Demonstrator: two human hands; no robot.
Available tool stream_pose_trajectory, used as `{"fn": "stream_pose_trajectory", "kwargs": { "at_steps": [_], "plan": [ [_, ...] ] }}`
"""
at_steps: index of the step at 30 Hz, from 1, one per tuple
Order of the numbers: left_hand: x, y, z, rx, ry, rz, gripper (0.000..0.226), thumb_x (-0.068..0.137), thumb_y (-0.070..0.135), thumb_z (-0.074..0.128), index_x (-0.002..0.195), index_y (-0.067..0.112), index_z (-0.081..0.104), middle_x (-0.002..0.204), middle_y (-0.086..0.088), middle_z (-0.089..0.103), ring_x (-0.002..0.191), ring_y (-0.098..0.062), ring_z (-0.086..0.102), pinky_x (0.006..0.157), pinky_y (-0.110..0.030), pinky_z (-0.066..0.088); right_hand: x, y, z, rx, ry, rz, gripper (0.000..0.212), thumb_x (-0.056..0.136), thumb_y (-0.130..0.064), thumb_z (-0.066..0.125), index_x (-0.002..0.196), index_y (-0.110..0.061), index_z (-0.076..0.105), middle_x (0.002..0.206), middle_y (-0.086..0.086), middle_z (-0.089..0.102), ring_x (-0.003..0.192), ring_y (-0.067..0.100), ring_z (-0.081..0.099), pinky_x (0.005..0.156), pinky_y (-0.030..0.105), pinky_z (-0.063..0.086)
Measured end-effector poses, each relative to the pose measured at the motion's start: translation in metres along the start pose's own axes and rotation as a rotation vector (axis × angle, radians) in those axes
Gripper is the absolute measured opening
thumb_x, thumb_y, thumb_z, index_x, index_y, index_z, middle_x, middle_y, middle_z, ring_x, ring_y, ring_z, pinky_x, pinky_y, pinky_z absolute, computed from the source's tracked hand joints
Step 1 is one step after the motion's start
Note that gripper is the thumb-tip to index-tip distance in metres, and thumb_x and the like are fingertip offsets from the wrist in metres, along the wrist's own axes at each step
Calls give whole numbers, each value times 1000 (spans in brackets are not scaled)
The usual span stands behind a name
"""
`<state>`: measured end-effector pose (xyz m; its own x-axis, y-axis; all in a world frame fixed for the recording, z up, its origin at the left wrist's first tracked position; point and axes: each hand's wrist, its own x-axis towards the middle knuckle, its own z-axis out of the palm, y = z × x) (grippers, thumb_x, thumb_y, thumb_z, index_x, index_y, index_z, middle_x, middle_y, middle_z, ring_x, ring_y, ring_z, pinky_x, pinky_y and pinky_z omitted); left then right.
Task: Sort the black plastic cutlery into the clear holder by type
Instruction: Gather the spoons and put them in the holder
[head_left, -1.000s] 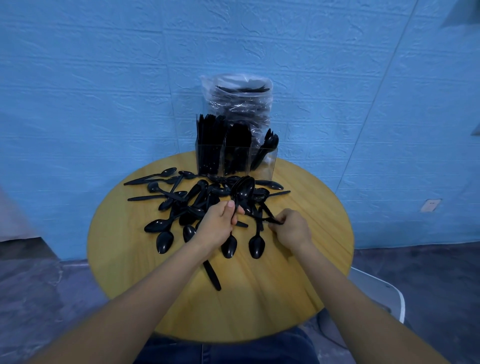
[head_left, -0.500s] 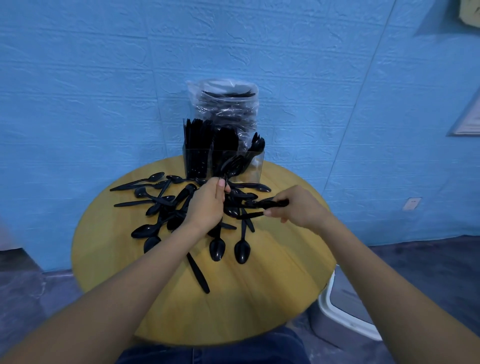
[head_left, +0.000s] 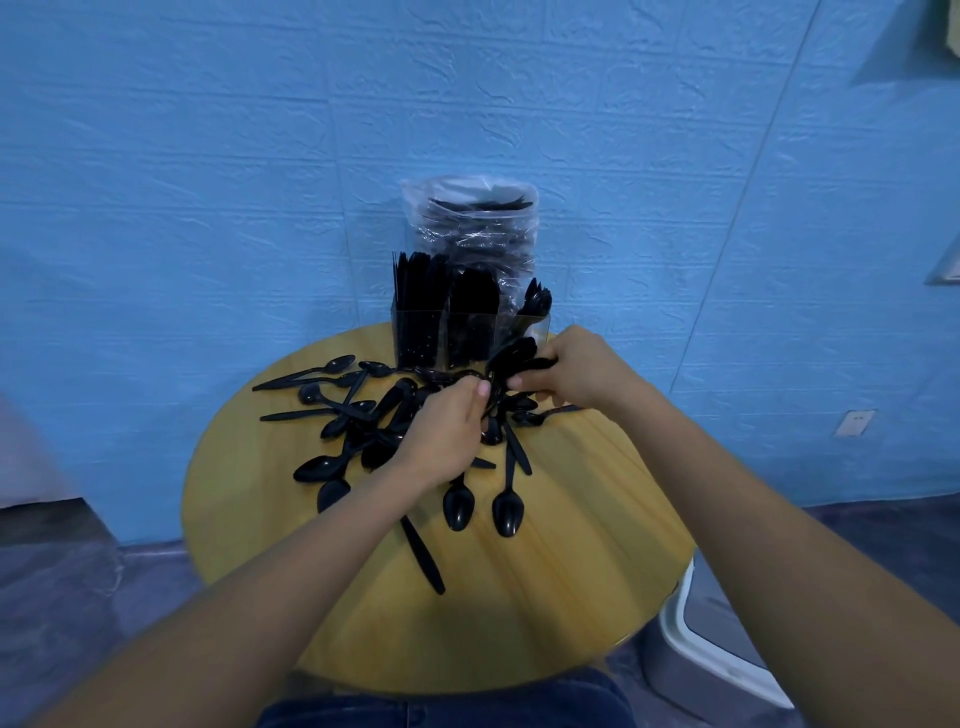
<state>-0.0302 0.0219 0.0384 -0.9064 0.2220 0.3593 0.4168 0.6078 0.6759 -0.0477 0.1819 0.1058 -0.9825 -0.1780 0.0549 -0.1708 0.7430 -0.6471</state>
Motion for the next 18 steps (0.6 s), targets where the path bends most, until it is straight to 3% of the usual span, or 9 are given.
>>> {"fn": "stream_pose_trajectory", "kwargs": {
  "at_steps": [4,9,14,18],
  "plan": [
    [-1,0,-4,-274,-16,-78,38,103,31,26,77,18,51,65,2,48,56,-10,42,55,-28,36,-1,2,3,125,20,10,25,83,-30,71,70,-10,65,57,-2,57,41,0,48,44,12,38],
    [1,-10,-15,-365,30,-236,45,101,41,23,83,13,53,64,3,41,54,-10,37,53,-25,31,-9,15,1,216,-130,24,13,92,-15,59,83,-9,53,70,5,50,61,14,46,57,26,39],
    [5,-20,-22,-348,-69,-291,34,103,32,27,83,15,50,68,1,40,56,-9,36,50,-20,32,-14,12,2,112,-161,-52,16,88,-10,65,78,-15,54,63,3,57,54,10,52,47,19,38],
    [6,-19,-27,-250,-45,-265,33,103,27,27,79,16,47,69,2,43,62,-8,40,56,-19,35,-12,9,-1,62,-147,-113,16,86,-6,67,74,-16,62,68,-4,62,55,6,59,46,12,41]
  ]
}}
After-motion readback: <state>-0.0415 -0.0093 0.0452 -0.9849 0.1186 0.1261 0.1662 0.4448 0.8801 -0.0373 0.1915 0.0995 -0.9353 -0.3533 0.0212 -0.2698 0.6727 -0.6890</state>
